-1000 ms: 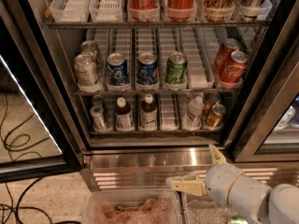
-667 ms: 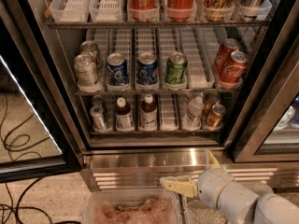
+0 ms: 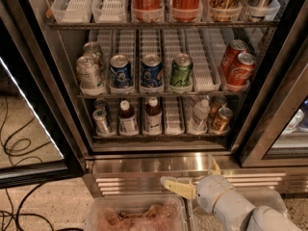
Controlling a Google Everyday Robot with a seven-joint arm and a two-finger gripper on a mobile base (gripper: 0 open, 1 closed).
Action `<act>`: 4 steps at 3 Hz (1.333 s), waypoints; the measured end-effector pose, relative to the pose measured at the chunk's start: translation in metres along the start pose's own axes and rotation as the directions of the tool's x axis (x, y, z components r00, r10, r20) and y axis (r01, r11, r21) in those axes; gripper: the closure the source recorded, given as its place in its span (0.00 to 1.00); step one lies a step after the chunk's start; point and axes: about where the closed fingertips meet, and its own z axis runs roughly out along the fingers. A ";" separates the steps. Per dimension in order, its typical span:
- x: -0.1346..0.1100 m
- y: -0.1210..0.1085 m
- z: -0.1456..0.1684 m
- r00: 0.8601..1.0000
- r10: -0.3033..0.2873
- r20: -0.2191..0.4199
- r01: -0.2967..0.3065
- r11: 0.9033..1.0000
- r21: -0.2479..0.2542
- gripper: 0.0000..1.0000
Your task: Pick water bottle from bottom shelf of fridge
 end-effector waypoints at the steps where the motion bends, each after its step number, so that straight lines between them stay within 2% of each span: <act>1: 0.000 0.000 0.000 1.000 0.000 0.000 0.000 1.000 0.000 0.00; 2: 0.002 -0.001 0.002 1.000 -0.003 0.018 0.002 1.000 0.016 0.00; 3: -0.001 -0.013 0.006 0.996 -0.025 0.090 0.018 0.997 0.076 0.00; 4: 0.008 -0.026 0.013 0.991 -0.033 0.131 0.019 0.995 0.102 0.00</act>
Offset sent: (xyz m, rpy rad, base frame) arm 0.0037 -0.0010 -0.0071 0.0026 -0.0423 -0.0453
